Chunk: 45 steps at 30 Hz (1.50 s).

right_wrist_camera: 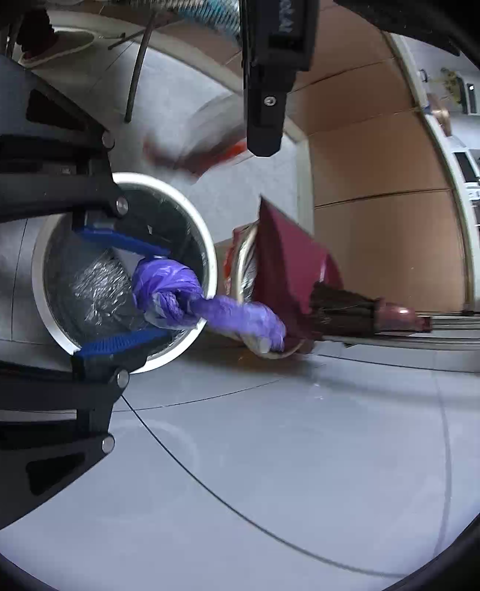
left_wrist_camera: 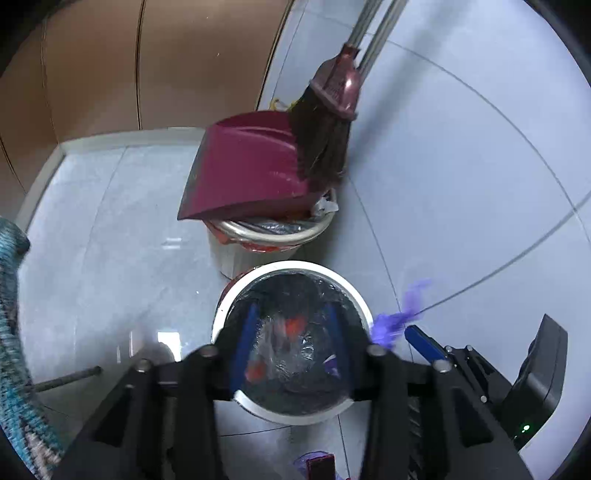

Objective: Collect trash
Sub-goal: 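Carry both items to the grey bin and open both tools over it, then return both open tools to the wrapper pile on the blanket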

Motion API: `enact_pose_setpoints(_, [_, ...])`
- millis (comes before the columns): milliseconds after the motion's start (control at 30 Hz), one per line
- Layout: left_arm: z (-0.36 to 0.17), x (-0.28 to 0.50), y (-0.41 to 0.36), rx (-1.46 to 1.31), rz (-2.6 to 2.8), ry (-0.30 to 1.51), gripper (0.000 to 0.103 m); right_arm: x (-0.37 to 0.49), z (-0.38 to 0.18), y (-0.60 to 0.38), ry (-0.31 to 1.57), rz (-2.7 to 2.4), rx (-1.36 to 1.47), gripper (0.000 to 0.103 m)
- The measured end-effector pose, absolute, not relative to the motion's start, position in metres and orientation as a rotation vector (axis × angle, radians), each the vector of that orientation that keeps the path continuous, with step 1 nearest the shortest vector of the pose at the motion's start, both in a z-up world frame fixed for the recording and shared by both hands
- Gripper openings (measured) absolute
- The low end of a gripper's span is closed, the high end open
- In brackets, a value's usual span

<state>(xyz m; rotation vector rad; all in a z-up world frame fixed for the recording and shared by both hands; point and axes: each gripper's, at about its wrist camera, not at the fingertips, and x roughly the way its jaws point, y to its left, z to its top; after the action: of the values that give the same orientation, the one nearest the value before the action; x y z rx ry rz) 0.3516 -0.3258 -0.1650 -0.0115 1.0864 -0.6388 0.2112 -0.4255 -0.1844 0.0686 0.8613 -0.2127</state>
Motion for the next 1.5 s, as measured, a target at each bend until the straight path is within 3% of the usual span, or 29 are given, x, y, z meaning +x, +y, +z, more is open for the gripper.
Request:
enact_pose_setpoints(100, [-0.171, 0.356, -0.322, -0.036, -0.646, 1.103, 0.041, 0.219, -0.192, -0.427, 0.879, -0.226, 0.06, 0.052])
enact_pose_setpoints(367, [-0.135, 0.331, -0.297, -0.07, -0.644, 0.995, 0.041, 0.204, -0.181, -0.419, 0.863, -0.231, 0.094, 0.053])
enact_pose_setpoints(833, [-0.016, 0.221, -0.199, -0.062, -0.608, 0.728, 0.041, 0.129, -0.062, -0.352, 0.642, -0.149, 0.09, 0.056])
enact_pose_setpoints(967, [0.008, 0.19, -0.157, -0.072, -0.572, 0.676, 0.058, 0.105, -0.03, -0.32, 0.587, -0.103, 0.063, 0.056])
enact_pose_setpoints(1233, [0.037, 0.14, -0.066, -0.08, -0.476, 0.604, 0.059, 0.07, 0.019, -0.246, 0.512, 0.046, 0.016, 0.058])
enact_pose_setpoints(1500, [0.033, 0.096, 0.021, -0.12, -0.355, 0.6, 0.059, 0.035, 0.043, -0.182, 0.481, 0.21, -0.009, 0.058])
